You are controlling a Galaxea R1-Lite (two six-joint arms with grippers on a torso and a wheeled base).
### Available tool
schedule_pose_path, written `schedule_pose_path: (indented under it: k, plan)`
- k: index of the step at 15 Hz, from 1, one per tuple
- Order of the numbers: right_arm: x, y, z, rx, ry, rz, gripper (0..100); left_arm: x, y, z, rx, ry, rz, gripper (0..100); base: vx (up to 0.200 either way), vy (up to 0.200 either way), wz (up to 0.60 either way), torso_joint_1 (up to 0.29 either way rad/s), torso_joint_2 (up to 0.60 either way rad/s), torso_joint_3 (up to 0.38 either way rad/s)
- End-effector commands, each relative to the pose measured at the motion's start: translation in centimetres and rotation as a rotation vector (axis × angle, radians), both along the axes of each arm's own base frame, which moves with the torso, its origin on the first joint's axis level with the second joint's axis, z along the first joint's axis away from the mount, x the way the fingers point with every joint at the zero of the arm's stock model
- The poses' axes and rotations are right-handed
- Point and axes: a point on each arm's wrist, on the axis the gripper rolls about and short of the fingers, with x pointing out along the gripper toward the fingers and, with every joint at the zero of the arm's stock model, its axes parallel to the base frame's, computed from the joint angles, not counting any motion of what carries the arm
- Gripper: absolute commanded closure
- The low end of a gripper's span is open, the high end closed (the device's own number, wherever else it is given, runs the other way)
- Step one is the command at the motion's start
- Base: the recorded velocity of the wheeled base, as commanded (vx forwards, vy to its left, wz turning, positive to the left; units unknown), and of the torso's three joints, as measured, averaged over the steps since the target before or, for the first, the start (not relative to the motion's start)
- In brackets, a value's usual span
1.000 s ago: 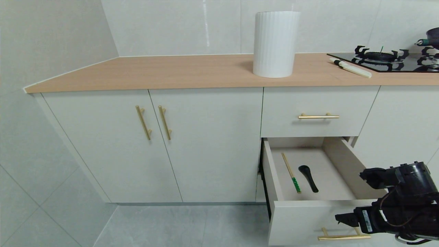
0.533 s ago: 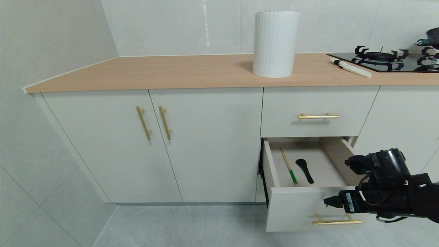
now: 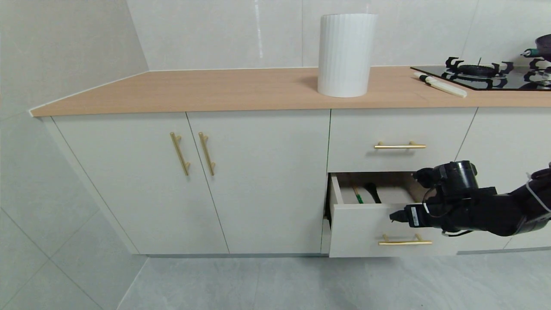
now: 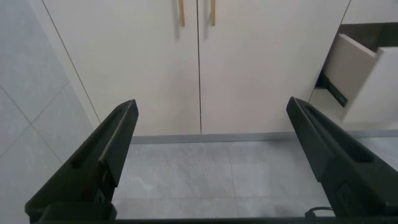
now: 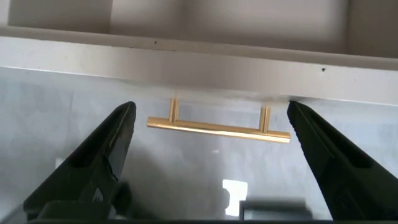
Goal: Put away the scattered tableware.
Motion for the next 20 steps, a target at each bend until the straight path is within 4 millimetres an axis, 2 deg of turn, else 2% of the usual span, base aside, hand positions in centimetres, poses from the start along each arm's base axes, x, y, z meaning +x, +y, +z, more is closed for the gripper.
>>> schedule_pose_path:
  k: [1, 8, 14, 20]
  plan:
    - [2.5, 0.0, -1.7, -0.002, 0.011, -0.009, 0, 0.0, 0.0, 0.0, -0.001, 0.000, 0.000, 0, 0.000, 0.000, 0.00, 0.000, 0.00, 0.000]
    - [7.5, -1.3, -1.1, 0.012, -0.095, -0.054, 0, 0.0, 0.0, 0.0, 0.001, 0.000, 0.000, 0, 0.000, 0.000, 0.00, 0.000, 0.00, 0.000]
    - [9.6, -1.6, -1.3, 0.016, -0.137, -0.064, 0, 0.0, 0.0, 0.0, 0.001, 0.000, 0.000, 0, 0.000, 0.000, 0.00, 0.000, 0.00, 0.000]
    - [10.7, -1.6, -0.9, 0.023, -0.178, -0.068, 0, 0.0, 0.0, 0.0, -0.001, 0.000, 0.000, 0, 0.000, 0.000, 0.00, 0.000, 0.00, 0.000]
